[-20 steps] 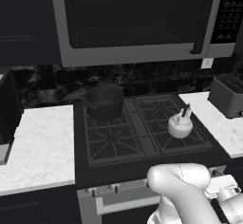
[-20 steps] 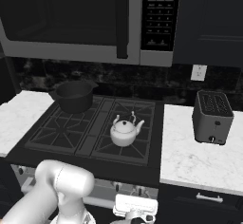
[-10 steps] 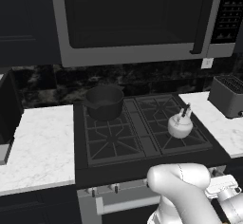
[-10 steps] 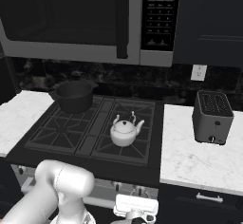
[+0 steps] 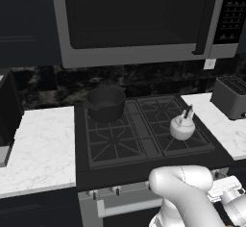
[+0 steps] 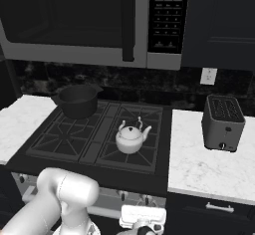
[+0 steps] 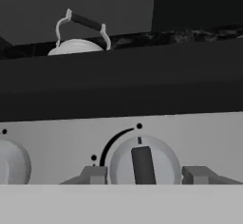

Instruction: Pick the kettle from the counter and place it on a stove burner. Then turn the burner on.

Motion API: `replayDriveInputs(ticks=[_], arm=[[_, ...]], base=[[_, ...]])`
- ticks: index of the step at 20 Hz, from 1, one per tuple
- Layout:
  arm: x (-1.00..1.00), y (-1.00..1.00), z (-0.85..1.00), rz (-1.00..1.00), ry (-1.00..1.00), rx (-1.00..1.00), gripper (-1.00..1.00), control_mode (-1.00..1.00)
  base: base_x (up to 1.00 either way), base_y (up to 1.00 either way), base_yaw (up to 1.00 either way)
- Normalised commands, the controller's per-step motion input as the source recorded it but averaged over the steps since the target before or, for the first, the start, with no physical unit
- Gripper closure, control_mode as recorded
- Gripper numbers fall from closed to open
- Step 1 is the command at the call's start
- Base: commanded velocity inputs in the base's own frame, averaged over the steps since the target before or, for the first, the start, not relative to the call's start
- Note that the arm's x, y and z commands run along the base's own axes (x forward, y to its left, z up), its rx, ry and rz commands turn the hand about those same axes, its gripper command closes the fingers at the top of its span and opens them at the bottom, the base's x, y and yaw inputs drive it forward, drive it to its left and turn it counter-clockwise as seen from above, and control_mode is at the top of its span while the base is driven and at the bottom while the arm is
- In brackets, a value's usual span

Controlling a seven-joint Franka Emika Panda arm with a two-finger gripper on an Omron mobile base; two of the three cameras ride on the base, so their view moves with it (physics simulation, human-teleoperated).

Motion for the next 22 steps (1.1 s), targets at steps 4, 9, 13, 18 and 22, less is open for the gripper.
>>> replayDriveInputs(ticks=[4,9,13,18,22], arm=[[0.00,0.02,0.17,0.09,0.00,-0.33,1.00,-1.00],[0.00,0.00,0.15,0.11,0.00,-0.31,1.00,-1.00],[0.00,0.00,0.11,0.13,0.01,-0.31,1.00,-1.00],[0.00,0.00,0.06,0.15,0.00,-0.30,1.00,-1.00],[0.00,0.00,0.00,0.08,0.00,-0.10,1.00,-1.00]], base=[[0.00,0.00,0.00],[0.00,0.00,0.00],[0.00,0.00,0.00],[0.00,0.00,0.00],[0.00,0.00,0.00]])
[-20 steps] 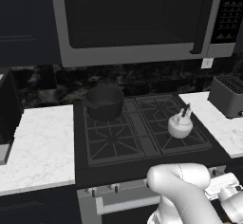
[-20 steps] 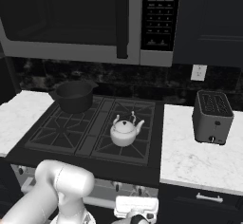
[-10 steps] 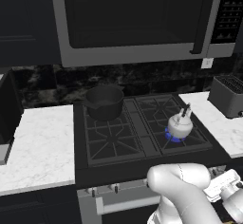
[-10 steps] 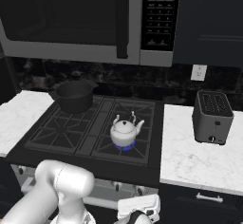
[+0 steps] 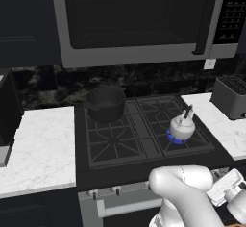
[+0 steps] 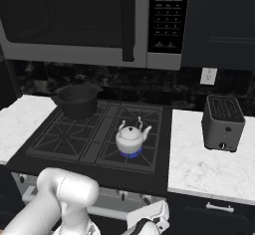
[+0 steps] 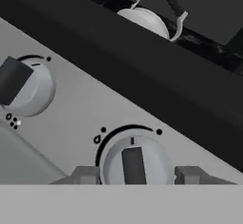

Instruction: Pick the kettle from the counter and place it on a stove burner. Then turn the burner on.

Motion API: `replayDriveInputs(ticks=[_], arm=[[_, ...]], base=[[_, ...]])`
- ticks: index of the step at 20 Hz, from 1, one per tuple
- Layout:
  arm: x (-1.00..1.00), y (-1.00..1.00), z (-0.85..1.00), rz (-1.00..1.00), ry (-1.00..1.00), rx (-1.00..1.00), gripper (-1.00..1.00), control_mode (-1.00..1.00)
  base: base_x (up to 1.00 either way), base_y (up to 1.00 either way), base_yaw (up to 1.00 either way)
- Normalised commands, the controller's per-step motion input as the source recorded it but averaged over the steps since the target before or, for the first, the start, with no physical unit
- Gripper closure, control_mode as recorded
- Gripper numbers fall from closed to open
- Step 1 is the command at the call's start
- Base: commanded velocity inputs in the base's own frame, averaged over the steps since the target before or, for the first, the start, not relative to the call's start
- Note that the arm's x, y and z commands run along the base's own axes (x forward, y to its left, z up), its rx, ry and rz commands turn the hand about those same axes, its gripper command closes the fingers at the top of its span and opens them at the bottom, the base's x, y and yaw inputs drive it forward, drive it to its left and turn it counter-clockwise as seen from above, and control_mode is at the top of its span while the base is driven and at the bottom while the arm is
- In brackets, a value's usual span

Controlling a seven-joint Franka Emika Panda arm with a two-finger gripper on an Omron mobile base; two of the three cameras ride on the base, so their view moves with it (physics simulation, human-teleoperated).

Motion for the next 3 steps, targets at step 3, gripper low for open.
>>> replayDriveInputs(ticks=[3], arm=[[0.00,0.00,0.00,0.00,0.00,0.00,1.00,-1.00]], base=[[0.00,0.00,0.00]])
